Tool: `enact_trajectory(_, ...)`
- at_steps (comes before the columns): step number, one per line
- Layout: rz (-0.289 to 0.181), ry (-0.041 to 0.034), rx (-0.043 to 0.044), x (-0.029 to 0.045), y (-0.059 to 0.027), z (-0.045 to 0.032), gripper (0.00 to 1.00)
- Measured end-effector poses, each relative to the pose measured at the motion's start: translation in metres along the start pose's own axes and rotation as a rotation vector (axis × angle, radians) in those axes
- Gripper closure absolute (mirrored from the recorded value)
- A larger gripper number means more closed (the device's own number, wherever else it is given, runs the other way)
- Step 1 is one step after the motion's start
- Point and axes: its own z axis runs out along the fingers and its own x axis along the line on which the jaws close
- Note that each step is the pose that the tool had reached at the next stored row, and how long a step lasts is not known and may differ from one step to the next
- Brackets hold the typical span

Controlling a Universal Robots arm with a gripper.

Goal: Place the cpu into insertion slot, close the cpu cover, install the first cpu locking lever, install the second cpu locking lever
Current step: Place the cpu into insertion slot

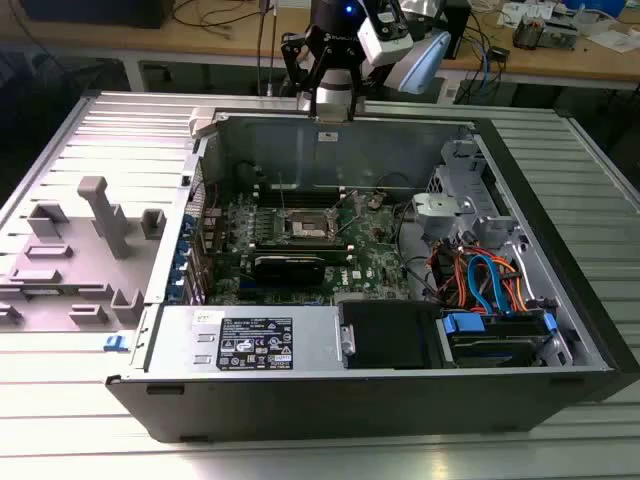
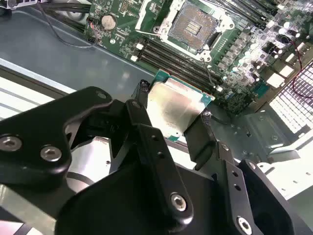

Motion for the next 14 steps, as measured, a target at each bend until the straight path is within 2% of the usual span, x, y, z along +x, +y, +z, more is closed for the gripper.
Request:
enact_trajectory(9, 0.000, 0.0000, 0.0000, -0.0001, -0.0016, -0.0002, 0.45)
enact_trajectory(14, 0.000, 0.0000, 0.0000, -0.0003, -0.0084, -0.0007, 0.45)
